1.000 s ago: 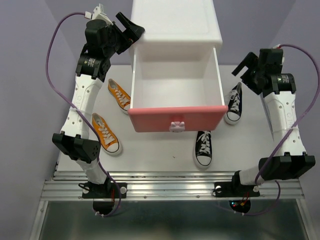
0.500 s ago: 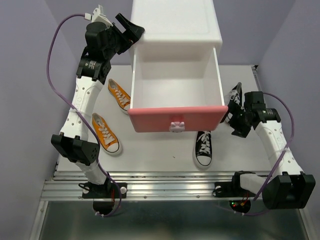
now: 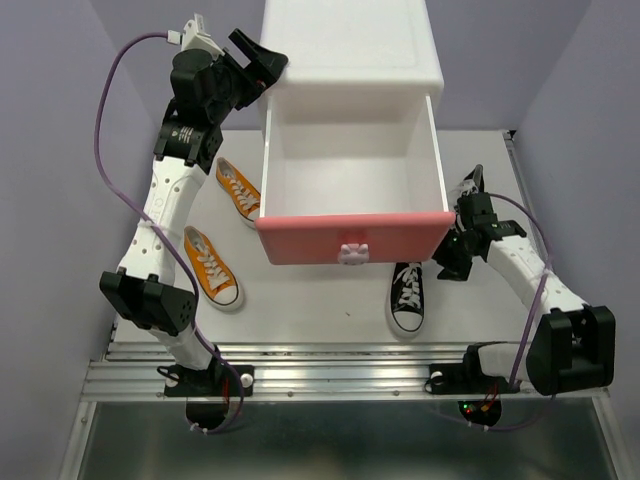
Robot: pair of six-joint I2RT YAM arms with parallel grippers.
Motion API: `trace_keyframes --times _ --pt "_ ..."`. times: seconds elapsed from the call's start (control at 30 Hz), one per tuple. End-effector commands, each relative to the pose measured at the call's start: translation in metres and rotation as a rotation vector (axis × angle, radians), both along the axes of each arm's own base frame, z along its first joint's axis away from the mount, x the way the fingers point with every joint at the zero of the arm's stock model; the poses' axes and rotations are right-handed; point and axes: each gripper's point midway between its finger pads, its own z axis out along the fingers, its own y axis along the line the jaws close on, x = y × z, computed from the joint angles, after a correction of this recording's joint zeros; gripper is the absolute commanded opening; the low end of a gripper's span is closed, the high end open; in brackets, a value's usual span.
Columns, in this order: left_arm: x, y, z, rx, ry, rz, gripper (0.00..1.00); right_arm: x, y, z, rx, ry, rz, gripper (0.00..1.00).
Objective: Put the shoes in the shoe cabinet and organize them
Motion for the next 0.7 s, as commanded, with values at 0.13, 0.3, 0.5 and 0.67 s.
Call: trace_keyframes --times 0.13,0.3,0.5,0.67 --pt "-0.009 0.009 -0.140 0.198 0.406 -0.008 0.99 0.022 0.012 -0.011 -0.047 -0.069 0.054 1.00" --pt "-0.009 0.010 -0.146 0.199 0.419 -0.007 0.99 0.019 0.020 -0.025 -0.072 -0.039 0.090 0.96" --pt "-0.010 0.009 -0.150 0.196 0.426 -0.007 0.99 0.015 0.021 -0.040 -0.135 0.001 0.078 0.68" --pt "-0.011 0.009 -0.150 0.185 0.427 -0.005 0.99 0.023 0.006 -0.034 -0.222 -0.018 -0.025 0.17"
